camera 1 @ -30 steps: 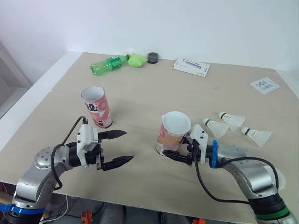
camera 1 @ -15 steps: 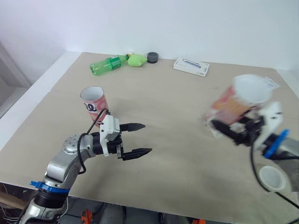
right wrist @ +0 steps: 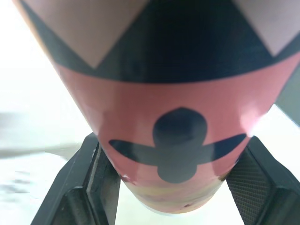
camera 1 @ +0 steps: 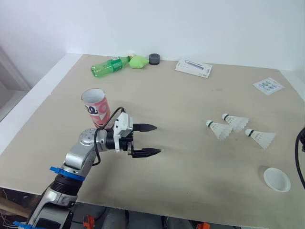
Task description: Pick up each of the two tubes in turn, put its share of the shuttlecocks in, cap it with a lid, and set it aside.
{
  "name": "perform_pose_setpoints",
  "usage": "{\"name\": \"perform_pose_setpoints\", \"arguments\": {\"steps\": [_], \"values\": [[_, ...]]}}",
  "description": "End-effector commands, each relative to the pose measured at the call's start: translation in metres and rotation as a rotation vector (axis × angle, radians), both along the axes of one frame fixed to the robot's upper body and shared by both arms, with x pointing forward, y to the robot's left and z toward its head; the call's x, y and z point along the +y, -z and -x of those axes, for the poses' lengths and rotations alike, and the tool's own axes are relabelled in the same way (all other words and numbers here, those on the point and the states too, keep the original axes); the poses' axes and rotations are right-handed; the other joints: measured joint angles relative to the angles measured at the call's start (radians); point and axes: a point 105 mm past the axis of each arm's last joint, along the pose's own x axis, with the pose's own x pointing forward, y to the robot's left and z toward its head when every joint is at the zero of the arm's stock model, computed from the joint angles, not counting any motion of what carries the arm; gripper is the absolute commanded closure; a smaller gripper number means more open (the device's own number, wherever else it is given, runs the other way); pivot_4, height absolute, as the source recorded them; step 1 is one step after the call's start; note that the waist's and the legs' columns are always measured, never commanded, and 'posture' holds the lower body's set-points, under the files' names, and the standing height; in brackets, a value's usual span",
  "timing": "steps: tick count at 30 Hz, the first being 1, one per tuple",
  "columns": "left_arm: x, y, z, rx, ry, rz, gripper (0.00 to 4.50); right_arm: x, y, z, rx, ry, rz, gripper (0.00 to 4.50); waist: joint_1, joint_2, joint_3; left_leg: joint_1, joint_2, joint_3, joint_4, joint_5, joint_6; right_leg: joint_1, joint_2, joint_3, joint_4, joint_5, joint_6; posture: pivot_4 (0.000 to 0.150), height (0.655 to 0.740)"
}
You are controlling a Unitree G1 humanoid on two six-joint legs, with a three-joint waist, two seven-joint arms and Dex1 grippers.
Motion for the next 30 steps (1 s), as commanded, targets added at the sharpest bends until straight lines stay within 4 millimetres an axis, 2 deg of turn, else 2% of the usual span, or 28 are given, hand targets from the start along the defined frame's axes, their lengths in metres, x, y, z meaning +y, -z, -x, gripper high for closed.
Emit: {"name": "perform_pose_setpoints", "arguments": {"steps": [1,6,13,18,25,30], "values": [[-0.01,-0.008,-0.009,-0.076,-0.04,-0.003,0.0,-0.009,0.003,-0.001,-0.069,0.078,-0.01,1.66,0.0,0.002,0.0,0.0,0.0,0.0,0.0,0.0,0.0,0.0,0.0,0.0,0.0,0.001,0.002,0.15,0.7294],[-0.026,-0.007,-0.017,-0.078,-0.071,0.001,0.0,-0.013,0.017,-0.005,-0.099,0.117,-0.043,1.66,0.0,0.005,-0.001,0.0,-0.001,0.001,0.0,0.0,0.0,0.0,0.0,0.002,0.0,0.003,0.006,0.15,0.7294],[-0.032,-0.009,-0.03,-0.108,-0.139,-0.024,0.0,-0.011,0.013,-0.021,-0.201,0.09,-0.085,1.66,-0.003,0.005,-0.001,0.001,0.0,0.001,0.0,0.0,0.0,0.0,0.002,0.003,0.0,0.004,0.007,0.15,0.7294],[-0.034,-0.01,-0.032,-0.113,-0.153,-0.025,0.0,-0.008,0.02,-0.036,-0.272,0.087,-0.223,1.66,-0.009,0.005,-0.001,0.001,0.0,0.002,0.0,0.0,0.0,0.0,0.002,0.004,0.0,0.004,0.007,0.15,0.7294],[-0.031,-0.011,-0.033,-0.107,-0.165,-0.024,0.0,-0.015,0.024,-0.036,-0.186,0.122,-0.187,1.66,-0.012,0.005,-0.001,0.0,0.0,0.002,0.0,0.0,0.0,0.0,0.002,0.004,0.0,0.004,0.007,0.15,0.7294],[-0.029,-0.012,-0.033,-0.1,-0.172,-0.023,0.0,-0.012,0.014,-0.039,-0.186,0.091,-0.149,1.66,-0.012,0.005,-0.001,0.0,0.0,0.002,0.0,0.0,0.0,0.0,0.002,0.004,0.0,0.004,0.007,0.15,0.7294]]}}
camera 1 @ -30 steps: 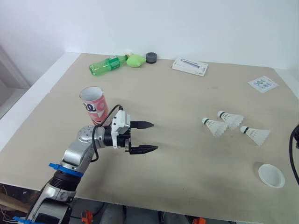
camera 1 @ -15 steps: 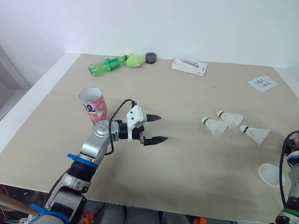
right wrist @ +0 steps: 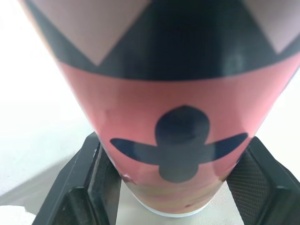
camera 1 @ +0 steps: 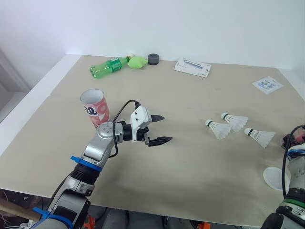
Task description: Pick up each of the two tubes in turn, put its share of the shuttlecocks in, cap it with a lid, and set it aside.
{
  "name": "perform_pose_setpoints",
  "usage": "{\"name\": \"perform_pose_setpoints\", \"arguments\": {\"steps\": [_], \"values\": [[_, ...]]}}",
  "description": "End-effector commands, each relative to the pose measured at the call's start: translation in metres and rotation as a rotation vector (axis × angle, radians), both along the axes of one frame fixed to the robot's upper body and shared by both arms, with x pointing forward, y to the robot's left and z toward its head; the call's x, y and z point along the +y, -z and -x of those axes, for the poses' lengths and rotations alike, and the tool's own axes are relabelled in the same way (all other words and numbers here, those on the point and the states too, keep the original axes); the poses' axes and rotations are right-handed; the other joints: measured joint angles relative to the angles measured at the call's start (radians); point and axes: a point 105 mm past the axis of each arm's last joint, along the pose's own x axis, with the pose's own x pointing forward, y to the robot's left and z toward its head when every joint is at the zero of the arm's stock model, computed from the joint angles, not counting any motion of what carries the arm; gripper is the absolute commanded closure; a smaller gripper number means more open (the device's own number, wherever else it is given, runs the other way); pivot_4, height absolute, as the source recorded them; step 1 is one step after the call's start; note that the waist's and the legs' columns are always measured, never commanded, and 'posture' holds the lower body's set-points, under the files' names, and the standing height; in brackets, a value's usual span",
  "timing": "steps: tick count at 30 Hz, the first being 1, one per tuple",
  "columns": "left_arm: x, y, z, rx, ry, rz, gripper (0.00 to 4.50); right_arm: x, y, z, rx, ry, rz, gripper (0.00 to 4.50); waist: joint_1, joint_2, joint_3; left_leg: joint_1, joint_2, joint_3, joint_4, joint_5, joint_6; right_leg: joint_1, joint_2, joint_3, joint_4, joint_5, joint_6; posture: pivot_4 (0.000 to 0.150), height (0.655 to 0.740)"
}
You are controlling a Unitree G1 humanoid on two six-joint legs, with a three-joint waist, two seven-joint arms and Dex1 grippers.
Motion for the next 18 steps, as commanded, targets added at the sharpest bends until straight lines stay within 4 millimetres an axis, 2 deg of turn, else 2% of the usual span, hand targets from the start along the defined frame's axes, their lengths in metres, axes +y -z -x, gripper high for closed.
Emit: {"name": "perform_pose_setpoints", "arguments": {"steps": [1,3,6,7,13,18], "values": [[0.002,-0.012,0.0,-0.04,-0.001,0.018,0.0,-0.005,-0.014,0.003,0.004,0.005,0.057,1.66,0.0,0.0,0.0,0.0,0.0,0.0,0.0,0.0,0.0,0.0,0.0,0.0,0.0,0.0,0.0,0.15,0.7294],[0.002,-0.012,0.001,-0.04,-0.001,0.016,0.0,-0.005,-0.012,0.003,0.005,0.007,0.049,1.66,0.0,0.0,0.0,0.0,0.0,0.0,0.0,0.0,0.0,0.0,0.0,0.0,0.0,0.0,0.0,0.15,0.7294],[0.002,-0.011,0.001,-0.039,-0.001,0.017,0.0,-0.003,-0.012,0.001,-0.004,-0.002,0.044,0.26,0.0,0.0,0.0,0.0,0.0,0.0,0.0,0.0,0.0,0.0,0.0,0.0,0.0,0.0,0.0,0.15,0.7294],[0.002,-0.011,0.001,-0.038,-0.001,0.017,0.0,-0.003,-0.012,0.001,0.002,-0.002,0.05,0.09,0.0,0.0,0.0,0.0,0.0,0.0,0.0,0.0,0.0,0.0,0.0,0.0,0.0,0.0,0.0,0.15,0.7294],[0.002,-0.01,0.002,-0.036,0.0,0.018,0.0,-0.003,-0.012,0.001,0.016,-0.003,0.063,0.09,-0.001,0.0,0.0,0.0,0.0,0.0,0.0,0.0,0.0,0.0,0.0,0.0,0.0,0.0,0.0,0.15,0.7294],[0.003,-0.009,0.002,-0.034,0.001,0.018,0.0,-0.001,-0.022,0.001,-0.005,-0.039,0.078,0.09,-0.001,0.0,0.0,0.0,0.0,0.0,0.0,0.0,0.0,0.0,0.0,0.0,0.0,0.0,0.0,0.15,0.7294]]}}
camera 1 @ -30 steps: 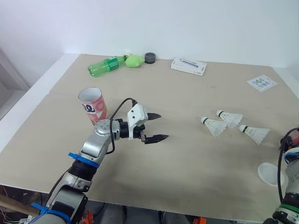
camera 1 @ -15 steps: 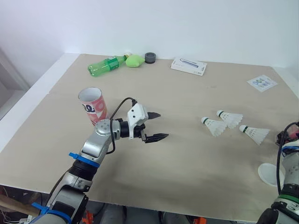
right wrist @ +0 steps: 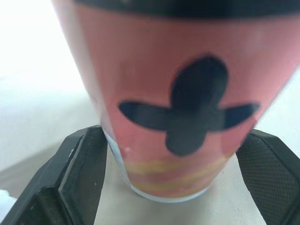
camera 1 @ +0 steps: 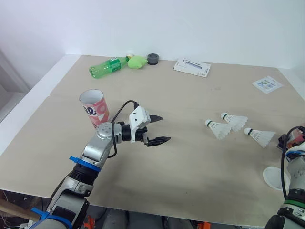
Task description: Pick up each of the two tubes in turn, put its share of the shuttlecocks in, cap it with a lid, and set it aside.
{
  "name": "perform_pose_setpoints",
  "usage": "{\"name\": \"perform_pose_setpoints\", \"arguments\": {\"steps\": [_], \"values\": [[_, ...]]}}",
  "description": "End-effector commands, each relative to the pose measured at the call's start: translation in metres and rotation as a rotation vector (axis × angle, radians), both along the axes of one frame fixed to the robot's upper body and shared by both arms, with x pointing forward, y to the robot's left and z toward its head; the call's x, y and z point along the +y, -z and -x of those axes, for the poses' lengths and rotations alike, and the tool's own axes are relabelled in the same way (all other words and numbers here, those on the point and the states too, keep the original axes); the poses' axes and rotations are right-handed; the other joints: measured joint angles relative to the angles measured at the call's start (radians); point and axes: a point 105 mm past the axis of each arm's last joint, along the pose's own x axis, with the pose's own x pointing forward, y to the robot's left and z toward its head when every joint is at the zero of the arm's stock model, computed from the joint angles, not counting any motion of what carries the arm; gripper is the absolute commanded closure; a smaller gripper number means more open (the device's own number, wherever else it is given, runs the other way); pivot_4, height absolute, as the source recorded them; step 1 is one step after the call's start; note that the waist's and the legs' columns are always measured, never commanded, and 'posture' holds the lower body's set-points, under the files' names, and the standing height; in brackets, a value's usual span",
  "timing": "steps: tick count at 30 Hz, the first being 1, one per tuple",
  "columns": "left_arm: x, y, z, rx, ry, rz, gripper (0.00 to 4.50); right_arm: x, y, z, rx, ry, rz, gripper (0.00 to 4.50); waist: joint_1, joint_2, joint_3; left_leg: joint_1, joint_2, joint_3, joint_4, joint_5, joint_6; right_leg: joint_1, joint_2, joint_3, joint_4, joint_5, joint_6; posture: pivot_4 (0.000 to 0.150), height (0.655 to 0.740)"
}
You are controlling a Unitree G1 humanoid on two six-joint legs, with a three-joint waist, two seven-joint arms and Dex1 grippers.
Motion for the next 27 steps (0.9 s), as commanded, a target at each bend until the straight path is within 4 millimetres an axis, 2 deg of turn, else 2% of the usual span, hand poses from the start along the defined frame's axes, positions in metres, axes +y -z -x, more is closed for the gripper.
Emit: {"name": "perform_pose_setpoints", "arguments": {"steps": [1,9,13,18,22,27], "values": [[0.0,-0.012,0.002,-0.042,0.009,0.023,0.0,-0.002,-0.03,0.0,-0.06,-0.033,0.07,0.09,0.0,0.0,0.0,0.0,0.0,0.0,0.0,0.0,0.0,0.0,0.0,0.0,0.0,0.0,0.0,0.15,0.7294],[0.0,-0.014,-0.001,-0.041,0.009,0.029,0.0,0.009,-0.043,0.005,-0.028,-0.13,0.124,0.09,0.0,0.0,0.0,0.0,0.0,0.0,0.0,0.0,0.0,0.0,0.0,0.0,0.0,0.0,0.0,0.15,0.7294],[0.0,-0.014,-0.001,-0.039,0.008,0.032,0.0,0.014,-0.04,0.016,0.005,-0.157,0.129,0.09,0.001,0.0,0.0,0.0,0.0,0.0,0.0,0.0,0.0,0.0,0.0,0.0,0.0,0.0,0.0,0.15,0.7294],[-0.001,-0.014,-0.001,-0.037,0.01,0.036,0.0,0.01,-0.036,0.031,0.03,-0.14,0.125,0.09,0.001,0.0,0.0,0.0,0.0,0.0,0.0,0.0,0.0,-0.001,0.0,0.0,0.0,-0.001,0.001,0.15,0.7294],[-0.001,-0.016,0.0,-0.038,0.01,0.042,0.0,0.012,-0.044,0.037,0.027,-0.151,0.148,0.09,0.001,0.0,0.0,0.0,0.0,0.0,0.0,0.0,0.0,-0.001,0.0,0.0,0.0,-0.001,0.001,0.15,0.7294],[0.014,-0.018,-0.005,-0.033,-0.045,0.044,0.0,0.054,-0.067,0.049,-0.002,-0.437,0.244,0.09,0.002,0.0,0.0,-0.001,0.0,-0.001,-0.002,0.0,0.0,-0.002,0.0,0.0,0.0,-0.004,0.003,0.15,0.7294]]}}
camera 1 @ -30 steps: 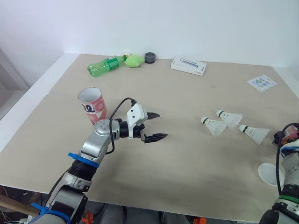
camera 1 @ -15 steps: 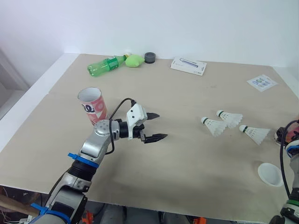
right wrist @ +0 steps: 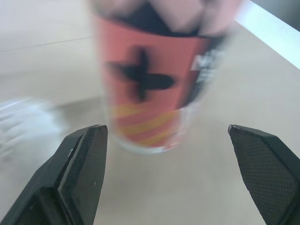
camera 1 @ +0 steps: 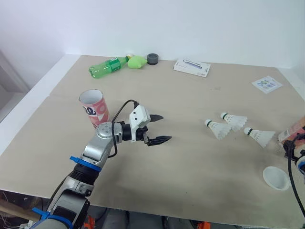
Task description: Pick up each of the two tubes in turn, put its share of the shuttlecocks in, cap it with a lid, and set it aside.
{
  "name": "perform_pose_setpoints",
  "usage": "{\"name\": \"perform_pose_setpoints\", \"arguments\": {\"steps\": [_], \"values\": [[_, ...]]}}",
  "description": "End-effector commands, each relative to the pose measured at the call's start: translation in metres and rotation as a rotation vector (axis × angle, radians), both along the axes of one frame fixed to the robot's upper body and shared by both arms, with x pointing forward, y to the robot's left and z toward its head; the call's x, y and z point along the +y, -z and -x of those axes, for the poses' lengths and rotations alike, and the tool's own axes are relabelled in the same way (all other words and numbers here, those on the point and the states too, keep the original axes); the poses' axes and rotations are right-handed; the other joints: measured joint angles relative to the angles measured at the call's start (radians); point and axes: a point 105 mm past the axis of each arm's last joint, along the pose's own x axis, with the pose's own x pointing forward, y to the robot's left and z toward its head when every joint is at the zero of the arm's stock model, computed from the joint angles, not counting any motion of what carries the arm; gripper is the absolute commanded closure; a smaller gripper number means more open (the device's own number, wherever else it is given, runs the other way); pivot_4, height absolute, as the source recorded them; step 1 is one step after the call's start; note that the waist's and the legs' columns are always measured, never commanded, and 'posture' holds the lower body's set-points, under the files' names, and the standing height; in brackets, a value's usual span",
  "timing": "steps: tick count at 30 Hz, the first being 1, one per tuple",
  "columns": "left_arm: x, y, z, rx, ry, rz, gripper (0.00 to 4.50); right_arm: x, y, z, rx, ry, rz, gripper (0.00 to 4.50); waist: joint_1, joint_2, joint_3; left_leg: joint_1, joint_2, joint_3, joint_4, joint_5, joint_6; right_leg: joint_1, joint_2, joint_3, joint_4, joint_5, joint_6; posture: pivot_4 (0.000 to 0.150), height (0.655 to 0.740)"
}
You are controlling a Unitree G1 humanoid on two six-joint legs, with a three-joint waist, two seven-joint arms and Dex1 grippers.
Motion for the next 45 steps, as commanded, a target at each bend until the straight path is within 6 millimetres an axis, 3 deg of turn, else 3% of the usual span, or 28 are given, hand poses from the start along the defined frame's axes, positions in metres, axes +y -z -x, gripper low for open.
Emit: {"name": "perform_pose_setpoints", "arguments": {"steps": [1,7,10,13,17,25,27,32,36,40,45], "values": [[0.015,-0.016,-0.005,-0.022,-0.055,0.038,0.0,0.032,-0.045,0.006,-0.112,-0.221,0.09,0.09,0.0,0.0,0.0,0.0,0.0,0.0,0.0,0.0,0.0,0.0,0.0,0.0,0.0,0.0,0.0,0.15,0.7294],[0.038,-0.003,0.007,0.057,-0.118,0.026,0.0,0.13,-0.074,0.027,-0.165,-0.777,0.135,0.09,-0.009,-0.001,0.0,0.0,0.002,0.0,-0.002,-0.001,0.0,0.0,0.001,0.0,0.0,-0.001,-0.001,0.15,0.7294],[0.046,0.003,0.015,0.09,-0.122,0.027,0.0,0.159,-0.078,0.03,-0.155,-0.952,0.137,0.09,-0.007,-0.004,0.002,0.001,0.002,-0.001,-0.001,0.0,0.0,0.001,0.001,-0.001,0.0,-0.003,-0.006,0.15,0.7294],[0.056,0.023,0.043,0.113,-0.053,-0.028,0.0,0.206,-0.077,0.022,-0.103,-1.238,0.133,0.09,-0.013,-0.005,0.002,0.001,0.003,0.001,0.001,0.0,-0.001,0.0,-0.001,-0.001,0.0,-0.002,-0.007,0.15,0.7294],[0.071,0.029,0.051,0.103,-0.112,-0.034,0.0,0.245,-0.07,0.017,-0.068,-1.472,0.089,0.09,-0.01,-0.012,0.006,0.006,0.006,0.007,0.0,-0.001,-0.001,0.001,-0.002,0.0,-0.001,0.0,-0.011,0.15,0.7294],[0.116,0.038,0.089,0.154,-0.364,0.023,0.0,0.262,-0.045,-0.008,-0.026,-1.583,0.044,0.09,0.004,-0.015,0.006,-0.004,0.005,0.014,0.0,-0.004,-0.006,-0.009,-0.008,0.0,-0.002,-0.001,-0.014,0.15,0.7294],[0.13,0.038,0.103,0.156,-0.467,0.074,0.0,0.265,-0.038,-0.016,-0.017,-1.593,0.043,0.09,0.004,-0.016,0.007,-0.006,0.004,0.013,0.0,-0.005,-0.006,-0.011,-0.008,-0.001,-0.001,-0.001,-0.009,0.15,0.7294],[0.16,0.048,0.123,0.146,-0.747,0.129,0.0,0.27,-0.023,-0.031,-0.002,-1.593,0.065,0.09,0.009,-0.016,0.007,-0.006,0.005,0.012,0.0,-0.006,-0.007,-0.011,-0.006,-0.002,-0.001,-0.003,-0.014,0.15,0.7294],[0.179,0.055,0.126,0.157,-0.927,0.175,0.0,0.274,-0.014,-0.038,-0.002,-1.563,0.104,0.09,0.015,-0.016,0.007,-0.006,0.006,0.01,0.002,-0.005,-0.006,-0.014,-0.005,-0.003,-0.001,-0.003,-0.014,0.15,0.7294],[0.196,0.062,0.115,0.144,-1.038,0.175,0.0,0.281,-0.01,-0.04,-0.028,-1.52,0.11,0.09,0.014,-0.018,0.007,-0.005,0.007,0.012,0.004,-0.005,-0.007,-0.013,-0.006,-0.002,-0.001,-0.002,-0.012,0.15,0.7294],[0.198,0.061,0.081,0.084,-1.028,0.109,0.0,0.296,-0.006,-0.033,-0.041,-1.537,0.119,0.09,0.016,-0.019,0.006,-0.005,0.006,0.011,0.003,-0.005,-0.007,-0.013,-0.005,-0.003,0.0,0.0,-0.016,0.15,0.7294]]}}
